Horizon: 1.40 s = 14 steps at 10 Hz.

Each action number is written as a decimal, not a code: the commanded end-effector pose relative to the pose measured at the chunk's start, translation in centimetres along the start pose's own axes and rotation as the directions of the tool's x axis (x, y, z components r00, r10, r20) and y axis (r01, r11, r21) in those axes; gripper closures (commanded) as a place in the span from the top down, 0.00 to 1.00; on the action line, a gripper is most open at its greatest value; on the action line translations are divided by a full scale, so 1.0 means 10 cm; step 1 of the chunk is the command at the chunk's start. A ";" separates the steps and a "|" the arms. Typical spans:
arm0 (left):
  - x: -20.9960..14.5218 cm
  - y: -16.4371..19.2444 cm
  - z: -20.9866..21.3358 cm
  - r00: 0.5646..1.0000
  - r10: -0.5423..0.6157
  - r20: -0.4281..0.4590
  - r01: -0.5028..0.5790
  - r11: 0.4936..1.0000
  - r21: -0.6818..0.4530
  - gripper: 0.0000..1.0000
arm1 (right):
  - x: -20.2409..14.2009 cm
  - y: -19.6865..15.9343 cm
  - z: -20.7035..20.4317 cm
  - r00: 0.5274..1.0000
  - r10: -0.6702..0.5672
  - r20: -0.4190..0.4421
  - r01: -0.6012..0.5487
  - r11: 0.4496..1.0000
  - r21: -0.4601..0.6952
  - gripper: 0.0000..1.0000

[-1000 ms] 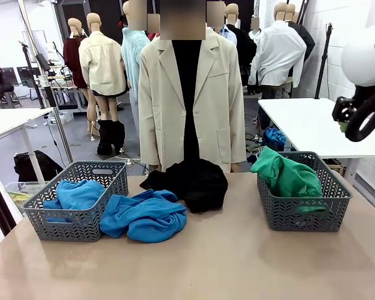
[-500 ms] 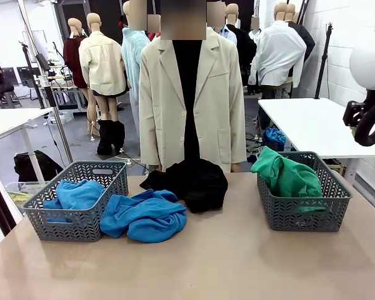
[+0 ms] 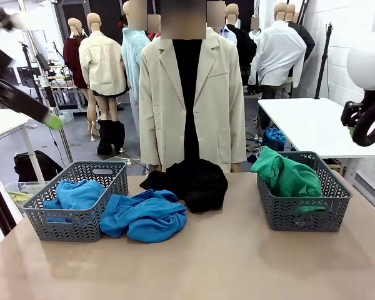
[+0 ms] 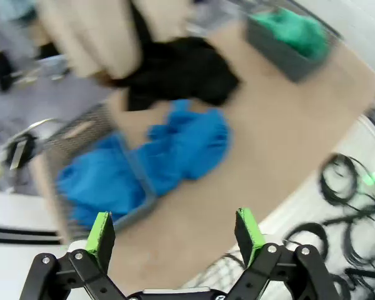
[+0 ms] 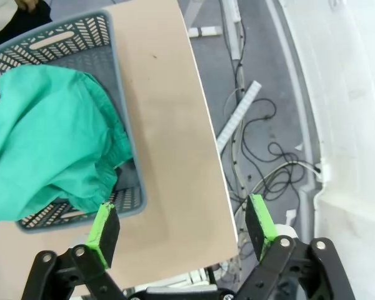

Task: Sort the tops and bottoms.
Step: Lift clothes from the center of the table with your left hand.

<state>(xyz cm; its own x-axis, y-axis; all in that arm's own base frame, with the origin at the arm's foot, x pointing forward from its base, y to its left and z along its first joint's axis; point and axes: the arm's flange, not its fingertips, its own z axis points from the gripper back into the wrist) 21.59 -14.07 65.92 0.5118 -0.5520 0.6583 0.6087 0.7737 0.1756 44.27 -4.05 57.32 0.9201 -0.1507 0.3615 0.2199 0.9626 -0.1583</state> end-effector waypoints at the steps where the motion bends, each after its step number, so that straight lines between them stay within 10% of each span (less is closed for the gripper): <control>1: -0.12 0.04 -0.39 0.997 -0.036 -0.066 0.023 0.981 -0.194 1.00 | 0.03 0.00 -0.01 1.000 -0.002 0.009 0.002 1.000 0.016 1.00; 2: 0.00 0.00 0.00 1.000 0.000 0.000 0.000 1.000 0.000 1.00 | 0.03 0.00 -0.01 1.000 -0.002 0.009 0.002 1.000 0.016 1.00; 6: 0.01 -0.16 -0.23 1.000 -0.026 0.010 0.027 0.991 -0.130 1.00 | 0.03 0.00 -0.01 1.000 -0.002 0.009 0.002 1.000 0.016 1.00; 14: -0.34 -0.25 -2.38 0.940 -0.293 -0.175 0.219 0.911 -0.350 1.00 | 0.03 0.00 -0.01 1.000 -0.002 0.009 0.002 1.000 0.016 1.00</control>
<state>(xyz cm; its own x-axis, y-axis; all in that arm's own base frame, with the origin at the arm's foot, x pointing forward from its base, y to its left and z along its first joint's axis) 32.26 -22.21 47.44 0.4508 -0.7770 0.4394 0.8532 0.5198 0.0438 44.36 -4.06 57.25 0.9205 -0.1509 0.3603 0.2198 0.9626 -0.1584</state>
